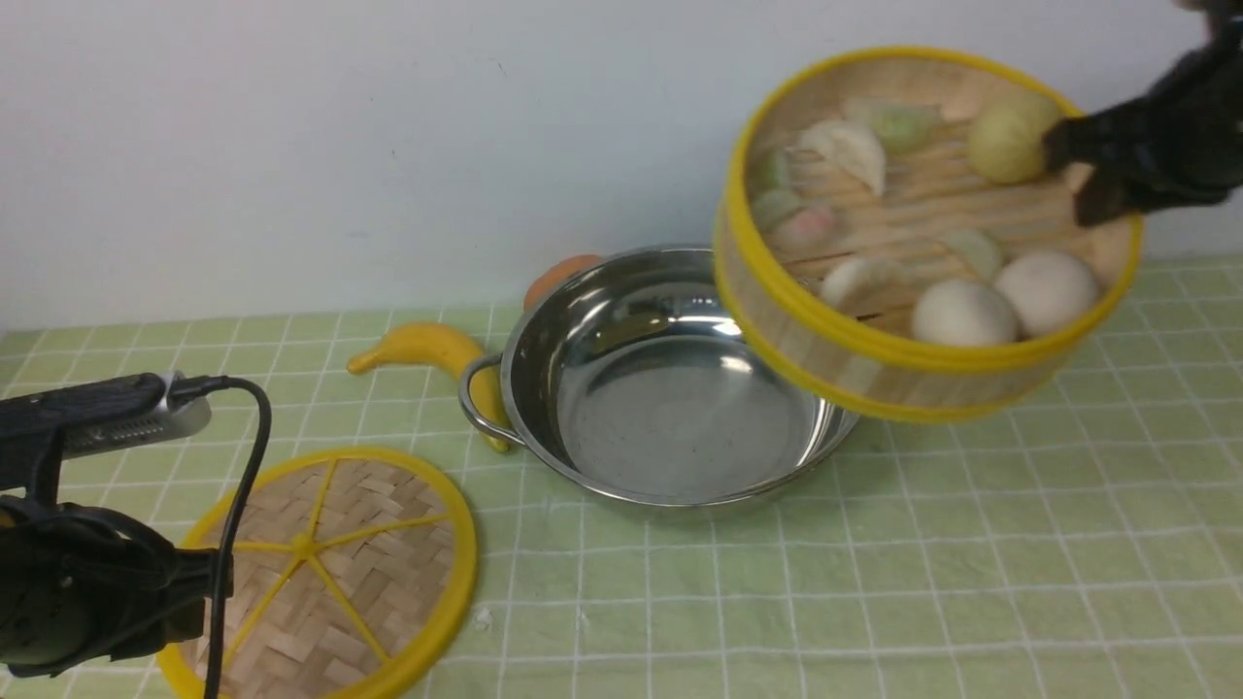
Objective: Place the steamer in the pot on the green tablecloth, and put the lid on the steamer.
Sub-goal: 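Place the bamboo steamer basket of food into the steel pot with the right gripper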
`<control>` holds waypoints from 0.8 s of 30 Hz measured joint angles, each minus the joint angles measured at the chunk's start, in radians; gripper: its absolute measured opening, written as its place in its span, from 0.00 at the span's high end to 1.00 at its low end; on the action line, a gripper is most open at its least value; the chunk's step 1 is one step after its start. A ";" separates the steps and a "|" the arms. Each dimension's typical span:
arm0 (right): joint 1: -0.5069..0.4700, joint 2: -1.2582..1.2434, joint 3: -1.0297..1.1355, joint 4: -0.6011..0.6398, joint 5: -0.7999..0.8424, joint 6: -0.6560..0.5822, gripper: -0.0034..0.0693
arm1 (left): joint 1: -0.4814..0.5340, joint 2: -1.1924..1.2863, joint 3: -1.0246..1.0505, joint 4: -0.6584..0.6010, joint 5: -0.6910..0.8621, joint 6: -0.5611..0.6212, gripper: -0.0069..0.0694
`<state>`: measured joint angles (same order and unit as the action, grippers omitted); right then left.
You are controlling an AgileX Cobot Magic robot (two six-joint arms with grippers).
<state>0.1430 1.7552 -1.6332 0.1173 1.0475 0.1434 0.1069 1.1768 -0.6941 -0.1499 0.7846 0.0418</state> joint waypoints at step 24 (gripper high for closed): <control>0.218 0.736 -0.703 -0.089 0.200 0.068 0.88 | 0.000 0.000 0.000 0.000 -0.001 0.003 0.59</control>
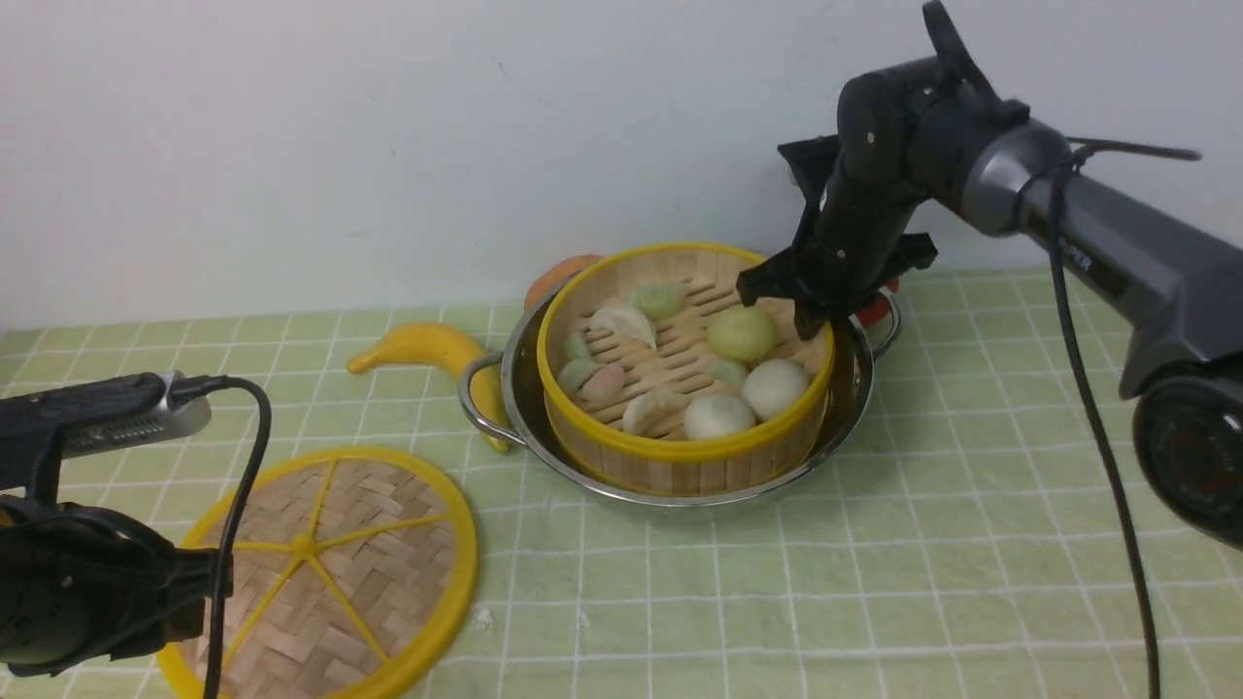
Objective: Place the steamer in the pot on the green tablecloth, and put the lid on the steamer.
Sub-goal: 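Place the bamboo steamer basket of food into the steel pot with the right gripper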
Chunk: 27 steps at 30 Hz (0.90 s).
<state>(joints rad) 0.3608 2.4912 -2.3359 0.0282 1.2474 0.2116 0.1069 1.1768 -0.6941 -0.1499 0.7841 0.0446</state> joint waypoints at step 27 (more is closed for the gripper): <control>-0.010 -0.178 -0.010 -0.046 -0.014 -0.018 0.16 | -0.043 0.249 -0.241 0.000 0.052 0.013 0.59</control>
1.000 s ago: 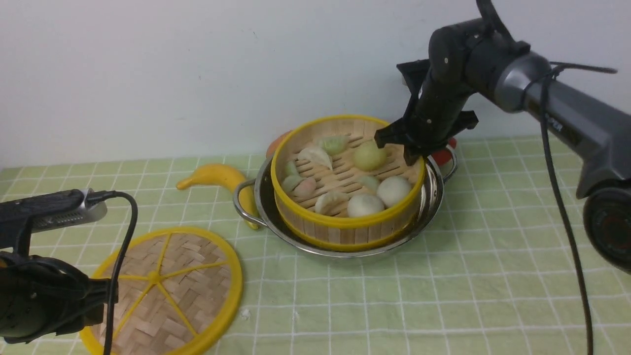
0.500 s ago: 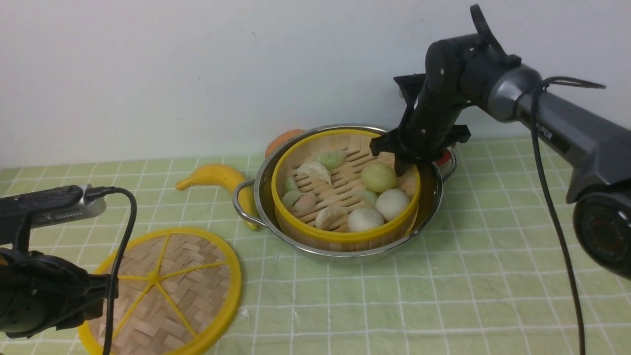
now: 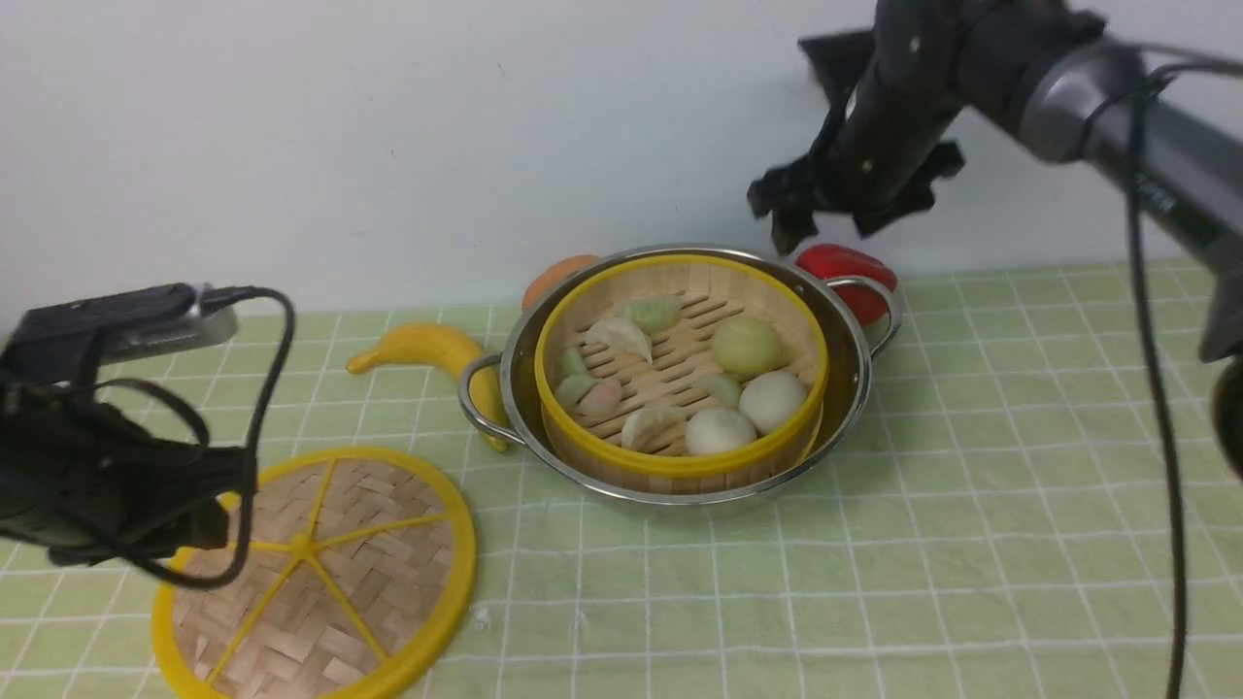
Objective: Place the steamer in the pot on the green tablecloth, and put the lid on the steamer.
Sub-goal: 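Place the bamboo steamer basket of food into the steel pot with the right gripper, then grasp the bamboo steamer lid lying on the table by its centre knob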
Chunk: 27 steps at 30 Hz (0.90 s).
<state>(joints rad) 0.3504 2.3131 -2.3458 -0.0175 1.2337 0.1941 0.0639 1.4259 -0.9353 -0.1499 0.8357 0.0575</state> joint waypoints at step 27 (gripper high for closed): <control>-0.020 -1.116 0.745 -0.040 0.000 -0.071 0.15 | -0.133 0.426 -0.233 0.213 0.046 -0.103 0.59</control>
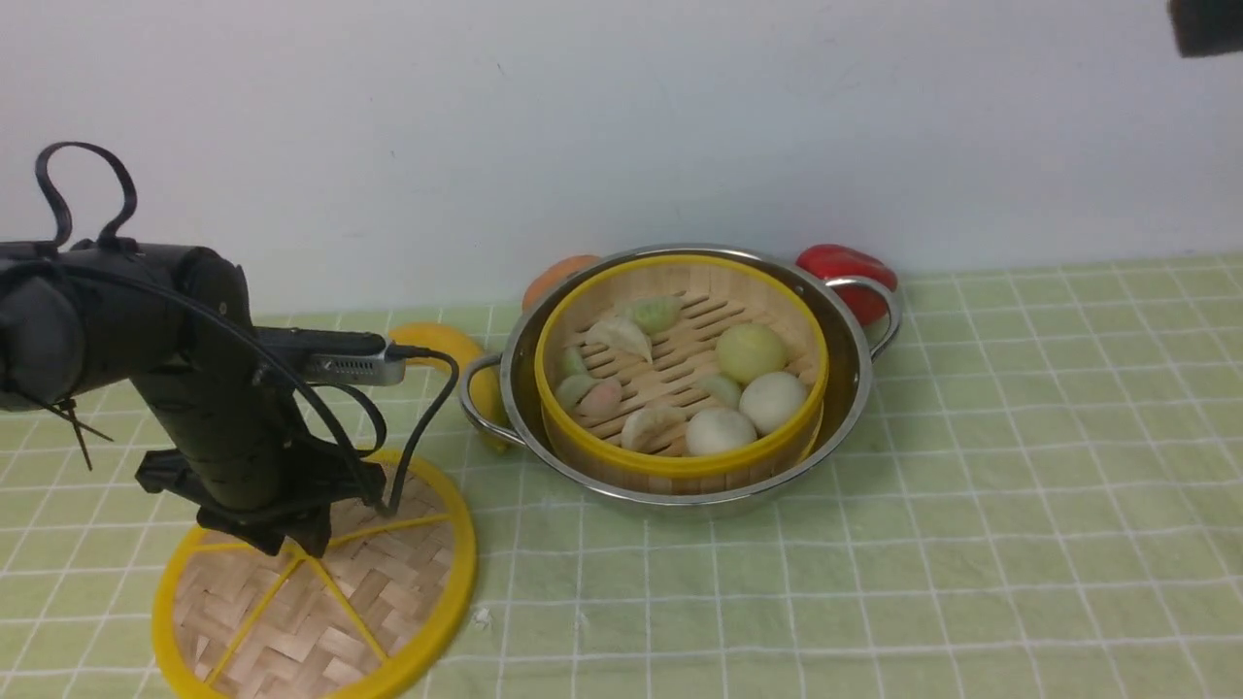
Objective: Place the steamer in the pot on the green tablecloth, and put the lid on the steamer.
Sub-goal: 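Grasp the bamboo steamer lid lying on the table by its centre knob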
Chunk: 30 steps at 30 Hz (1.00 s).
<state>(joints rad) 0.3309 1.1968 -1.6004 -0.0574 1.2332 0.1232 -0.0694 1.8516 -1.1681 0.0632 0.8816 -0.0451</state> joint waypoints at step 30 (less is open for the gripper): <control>0.000 -0.208 0.054 -0.224 0.001 0.057 0.15 | -0.357 0.070 -0.849 0.102 0.329 -0.057 0.76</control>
<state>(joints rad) 0.3309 0.9888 -1.5464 -0.2813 1.2344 0.1807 -0.4263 1.9219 -2.0174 0.1657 1.2111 -0.1023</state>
